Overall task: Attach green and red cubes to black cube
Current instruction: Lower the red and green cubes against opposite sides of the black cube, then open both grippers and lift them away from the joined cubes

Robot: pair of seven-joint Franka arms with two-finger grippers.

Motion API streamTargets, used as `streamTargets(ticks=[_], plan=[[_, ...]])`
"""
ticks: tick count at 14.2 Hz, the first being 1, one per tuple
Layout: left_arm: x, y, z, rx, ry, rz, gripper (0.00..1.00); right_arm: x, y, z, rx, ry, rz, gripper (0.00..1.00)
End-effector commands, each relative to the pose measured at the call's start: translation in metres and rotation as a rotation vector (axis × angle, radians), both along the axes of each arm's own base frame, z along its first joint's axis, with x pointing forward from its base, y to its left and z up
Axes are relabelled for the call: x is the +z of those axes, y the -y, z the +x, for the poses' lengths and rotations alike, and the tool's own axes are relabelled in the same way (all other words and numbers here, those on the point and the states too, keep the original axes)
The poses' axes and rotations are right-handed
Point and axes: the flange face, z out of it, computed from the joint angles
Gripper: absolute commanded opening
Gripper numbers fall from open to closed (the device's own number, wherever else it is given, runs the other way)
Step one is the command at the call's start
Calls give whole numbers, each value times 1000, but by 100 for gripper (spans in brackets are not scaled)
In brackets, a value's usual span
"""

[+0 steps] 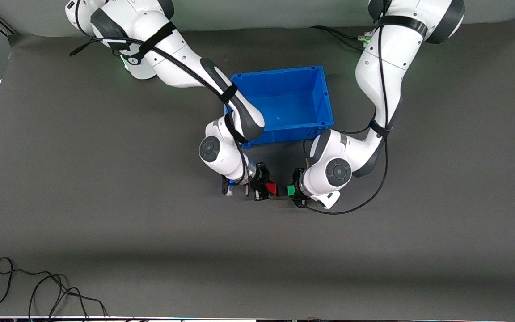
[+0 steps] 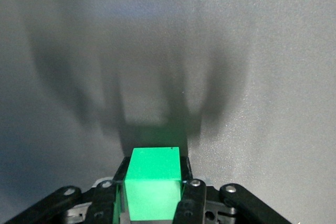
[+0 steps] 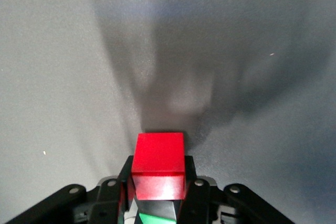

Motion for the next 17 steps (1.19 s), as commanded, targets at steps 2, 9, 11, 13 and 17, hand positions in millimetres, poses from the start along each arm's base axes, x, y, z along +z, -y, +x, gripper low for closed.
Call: streamTargets(ticks=[2, 9, 11, 13, 17], plan=[[1, 4, -2, 21, 5, 1, 0, -1, -7, 6, 0, 23, 0, 64], [12, 0, 5, 9, 18, -3, 100, 37, 11, 26, -8, 26, 15, 100], [28, -5, 10, 10, 28, -4, 100, 58, 32, 40, 15, -4, -27, 100], [57, -13, 15, 9, 34, -5, 100, 88, 47, 46, 78, -21, -94, 100], [146, -81, 40, 59, 32, 1, 100, 176, 95, 58, 186, -37, -144, 100]])
